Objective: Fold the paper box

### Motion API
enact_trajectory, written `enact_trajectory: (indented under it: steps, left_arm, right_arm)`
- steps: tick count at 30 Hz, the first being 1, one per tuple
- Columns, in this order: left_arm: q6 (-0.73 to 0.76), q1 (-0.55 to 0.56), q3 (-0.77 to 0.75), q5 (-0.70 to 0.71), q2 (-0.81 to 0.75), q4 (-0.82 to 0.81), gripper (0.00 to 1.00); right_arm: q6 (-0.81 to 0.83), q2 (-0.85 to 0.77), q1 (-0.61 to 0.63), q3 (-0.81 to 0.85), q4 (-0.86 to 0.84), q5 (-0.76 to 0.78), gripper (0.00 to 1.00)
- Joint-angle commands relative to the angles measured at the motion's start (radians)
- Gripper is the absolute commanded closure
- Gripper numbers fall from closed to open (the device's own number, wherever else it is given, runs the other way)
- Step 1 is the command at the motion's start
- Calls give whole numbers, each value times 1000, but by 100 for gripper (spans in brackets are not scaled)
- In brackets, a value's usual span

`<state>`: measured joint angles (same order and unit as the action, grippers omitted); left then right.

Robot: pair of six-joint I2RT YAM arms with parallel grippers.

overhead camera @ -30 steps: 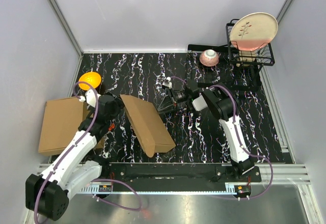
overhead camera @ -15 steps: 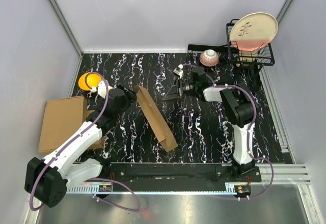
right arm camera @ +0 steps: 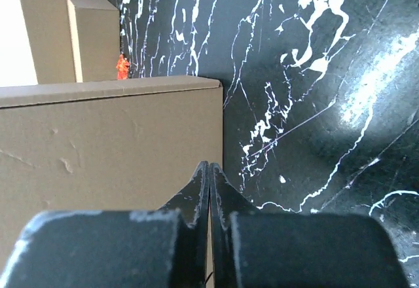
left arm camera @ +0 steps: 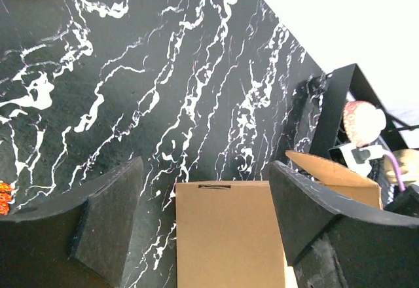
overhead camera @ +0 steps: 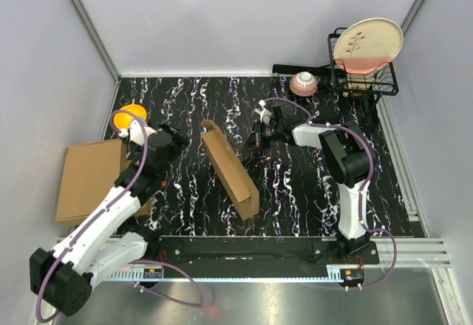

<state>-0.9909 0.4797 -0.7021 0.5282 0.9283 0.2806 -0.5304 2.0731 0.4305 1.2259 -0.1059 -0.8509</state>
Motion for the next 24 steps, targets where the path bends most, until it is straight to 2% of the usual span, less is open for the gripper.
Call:
enact_trajectory:
  steps: [1,9,14,19,24]
  left_arm:
    - [49,0,54,44,-124,26,21]
    - [101,-9,161,55,-361,92,22]
    - [86,-32,161,-69,-335,132,22]
    - [22,-30,219,-169,-299,92,24]
    - [20,-32,204,-111,-305,110,23]
  right_arm:
    - [18,-22,14,58,-4,42,100]
    - [-89,64,83,124,-143,-201,100]
    - [-46,108,135,149,-86,-260,100]
    - [-31,116,149,129,-86,-327,100]
    - [-16,113,151,109,-78,-366,100]
